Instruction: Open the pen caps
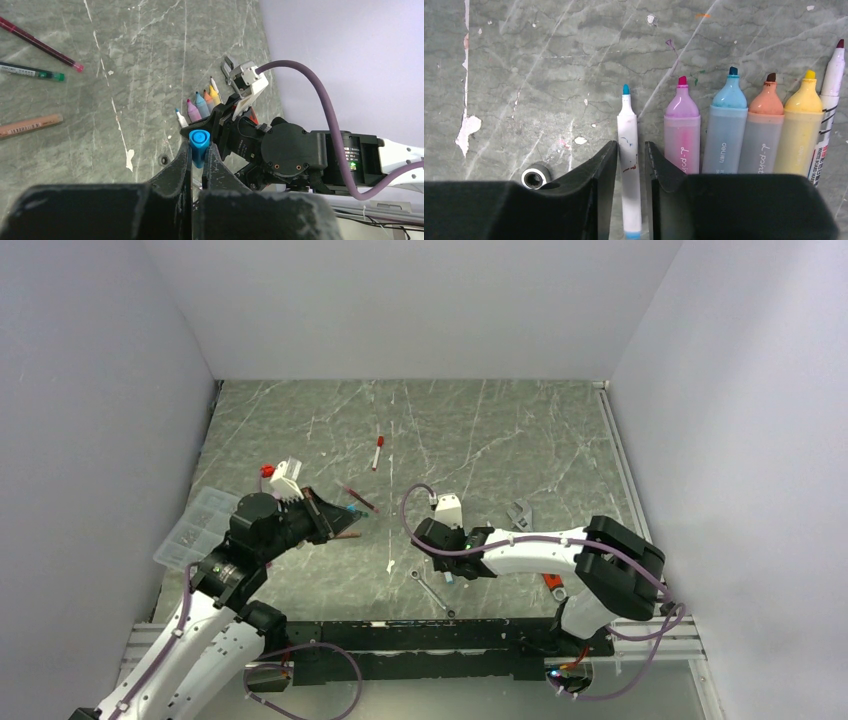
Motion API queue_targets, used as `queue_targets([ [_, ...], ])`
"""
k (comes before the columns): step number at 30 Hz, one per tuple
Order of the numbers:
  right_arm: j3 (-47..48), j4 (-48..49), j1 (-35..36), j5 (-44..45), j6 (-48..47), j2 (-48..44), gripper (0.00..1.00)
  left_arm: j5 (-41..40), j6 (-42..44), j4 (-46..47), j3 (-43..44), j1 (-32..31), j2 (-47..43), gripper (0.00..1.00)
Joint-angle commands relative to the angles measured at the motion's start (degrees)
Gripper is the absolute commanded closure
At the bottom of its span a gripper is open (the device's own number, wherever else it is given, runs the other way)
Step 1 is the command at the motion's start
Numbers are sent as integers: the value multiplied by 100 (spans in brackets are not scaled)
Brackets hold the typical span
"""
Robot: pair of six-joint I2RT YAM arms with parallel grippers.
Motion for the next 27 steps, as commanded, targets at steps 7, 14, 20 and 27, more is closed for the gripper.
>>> queue_targets([
  [7, 254, -134, 38, 119, 19, -504, 60, 32, 107, 90, -14, -6, 103, 100],
  [14, 312, 335, 116, -516, -298, -870, 65, -135, 83, -109, -51, -11, 181, 100],
  [20, 608, 179, 92, -708, -298, -199, 87, -271, -6, -317, -111, -9, 202, 100],
  [27, 391, 107, -144, -704, 11, 152, 95, -834, -24, -1104, 16, -6, 234, 100],
])
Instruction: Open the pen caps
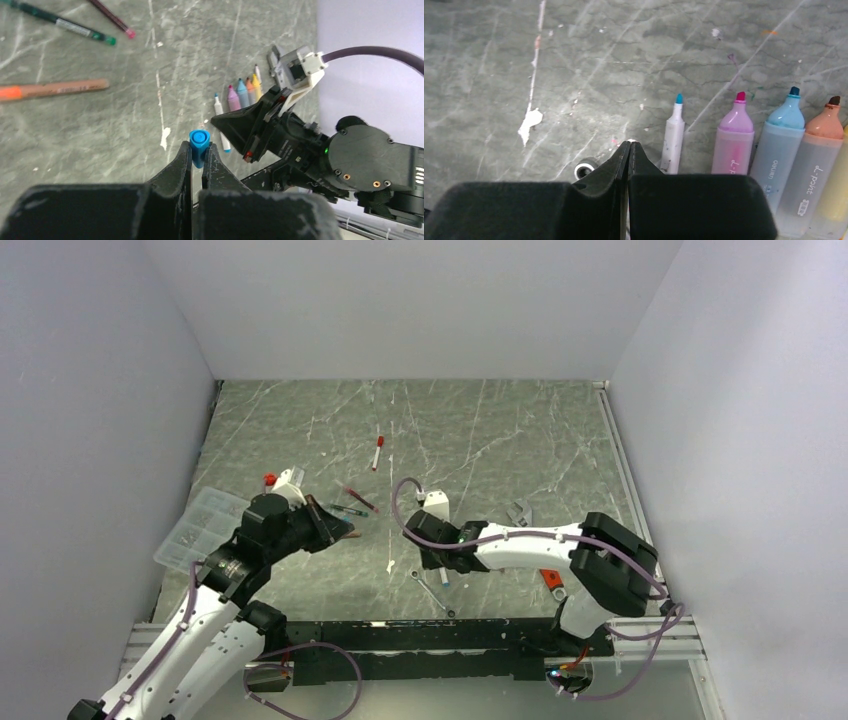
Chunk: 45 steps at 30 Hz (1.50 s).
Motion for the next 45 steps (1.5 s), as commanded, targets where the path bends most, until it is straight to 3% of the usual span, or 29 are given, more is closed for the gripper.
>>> queue_targets([
  [1, -130, 3, -219, -17, 209, -7, 95, -520, -21, -550, 111, -10, 32, 100],
  [16, -542, -123, -450, 100, 302, -296, 95, -1774, -555, -1649, 120, -11, 236, 100],
  [24, -560, -174, -469, 162, 133, -538, 92, -1952, -747, -1959, 66, -11, 177, 100],
  [31, -736, 555, -443, -293, -264, -1229, 78, -2138, -1144, -2046, -130, -11, 166, 100],
  [36, -1137, 1596, -417, -1209, -511, -2053, 52, -2916, -1296, -2254, -199, -6, 373, 100],
  [38, -1200, 1861, -387, -1378, -544, -2252, 46, -3333, -1633, -2507, -180, 6, 652, 100],
  [45, -1252, 1737, -337, -1316, -573, -2400, 44, -3787, -1917, -2025, -193, 283, 1874, 98],
])
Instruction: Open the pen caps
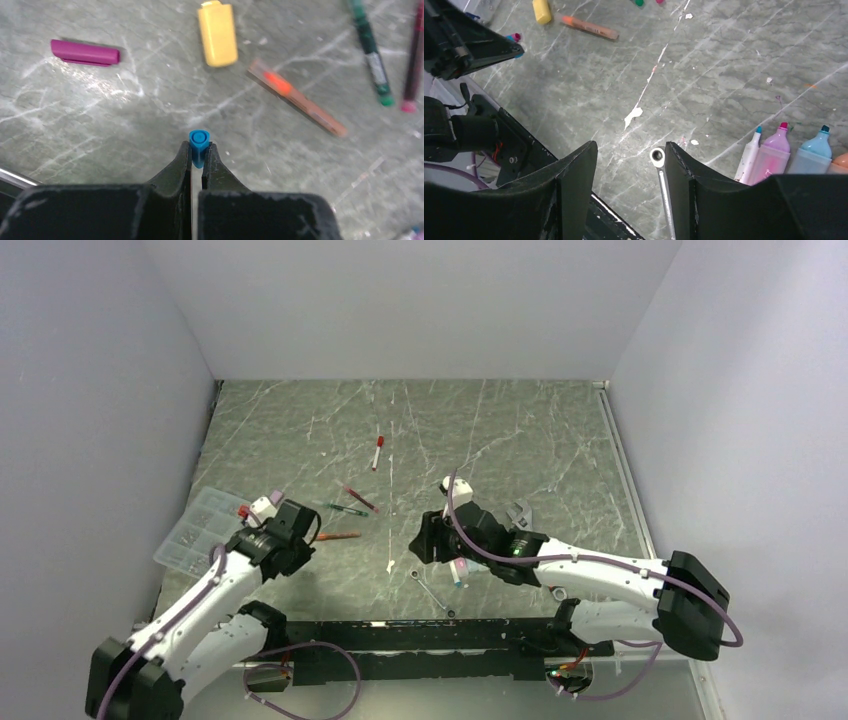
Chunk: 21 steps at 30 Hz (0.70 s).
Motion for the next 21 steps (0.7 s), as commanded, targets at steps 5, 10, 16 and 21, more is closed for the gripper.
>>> queue_targets([
  [5, -207, 228, 30, -28, -108, -253, 43, -77, -194, 949, 0, 539, 1511, 95],
  [10, -144, 63, 30, 31, -210, -276, 43, -80, -168, 1098, 90, 602, 1913, 80],
  [16, 66, 40, 26, 95, -345, -54, 42, 220, -63, 1174, 18, 683, 1772, 58],
  [21, 545, -70, 30, 262, -473, 357, 42, 447, 116, 984, 135, 684, 1464, 41],
])
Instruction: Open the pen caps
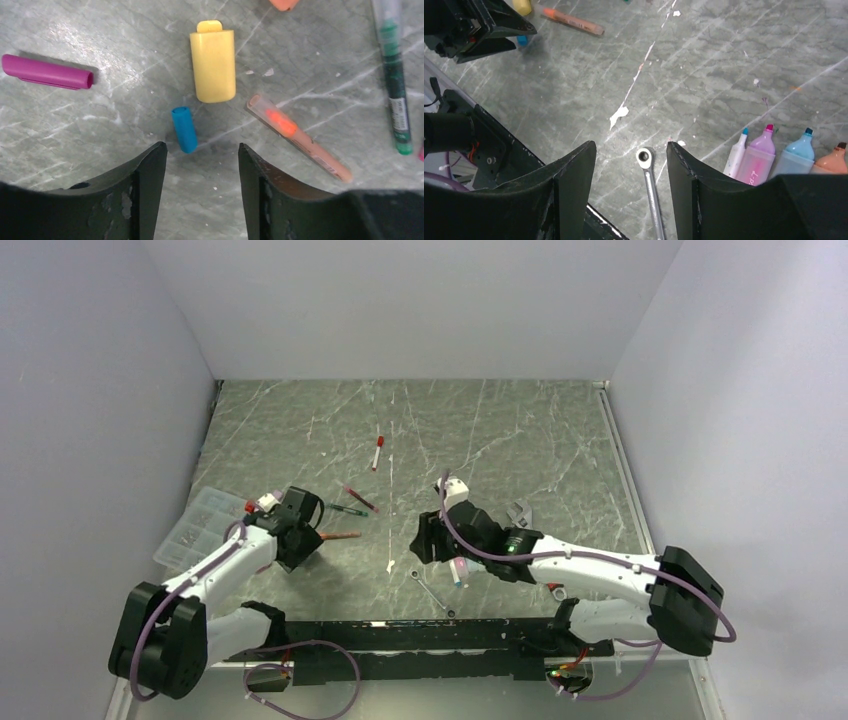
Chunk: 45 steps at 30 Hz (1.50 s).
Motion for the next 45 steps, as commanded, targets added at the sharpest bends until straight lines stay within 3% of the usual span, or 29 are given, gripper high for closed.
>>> queue_targets([
  [1, 639, 36, 24, 287, -258, 308, 42, 336, 199, -97, 173, 26, -406, 37],
  [7, 1937, -350, -182, 961, -592, 1505, 43, 1259, 665, -324, 361, 26, -1326, 30],
  [15, 4365, -986, -1200, 764, -638, 4066, 43, 2730, 933, 148, -177, 26, -3071, 29],
  [26, 7726, -2391, -1508, 804, -516, 6720, 38, 2923, 1164, -47, -40, 26, -3430, 22],
  [35, 8884, -3132, -1505, 1286, -696, 7568, 43, 2804, 1243, -92, 3, 26, -3451, 22],
  [45, 8844, -3355, -1522, 1261, -876, 7835, 70, 2811, 1210, -116, -2, 26, -3484, 23],
])
